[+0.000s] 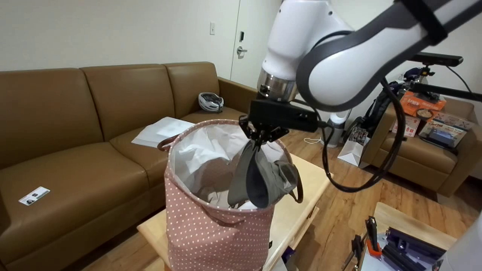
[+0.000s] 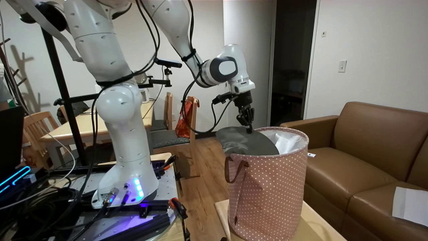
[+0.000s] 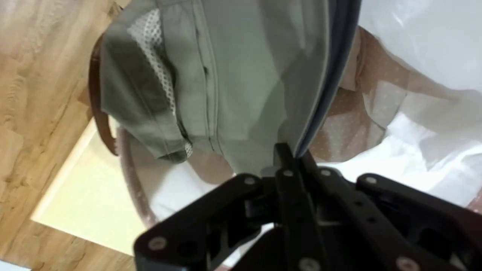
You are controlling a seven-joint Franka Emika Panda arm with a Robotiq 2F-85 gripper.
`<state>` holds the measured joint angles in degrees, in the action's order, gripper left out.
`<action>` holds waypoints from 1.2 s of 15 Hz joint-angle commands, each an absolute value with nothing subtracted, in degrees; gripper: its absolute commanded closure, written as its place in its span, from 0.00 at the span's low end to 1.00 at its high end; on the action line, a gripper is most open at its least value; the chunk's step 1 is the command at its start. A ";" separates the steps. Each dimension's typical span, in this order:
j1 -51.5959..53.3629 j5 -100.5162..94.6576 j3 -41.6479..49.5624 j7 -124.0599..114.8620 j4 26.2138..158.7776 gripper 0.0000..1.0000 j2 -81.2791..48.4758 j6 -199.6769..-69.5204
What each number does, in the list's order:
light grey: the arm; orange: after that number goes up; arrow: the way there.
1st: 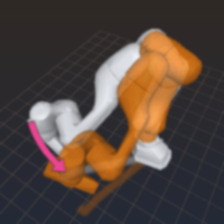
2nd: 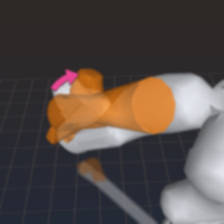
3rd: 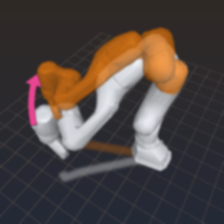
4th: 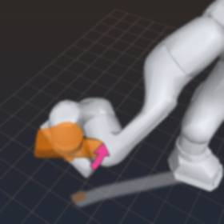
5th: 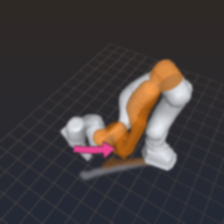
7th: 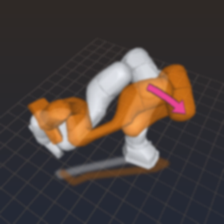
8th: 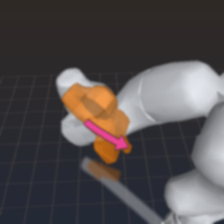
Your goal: Put the grey hat inside the pink laundry bag
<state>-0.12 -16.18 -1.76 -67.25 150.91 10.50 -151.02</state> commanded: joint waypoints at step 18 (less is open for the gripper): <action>-2.40 -36.14 -0.35 -85.97 137.49 0.19 -6.77 -152.51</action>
<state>-3.77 -44.13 -0.99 -95.17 138.53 -8.20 -157.09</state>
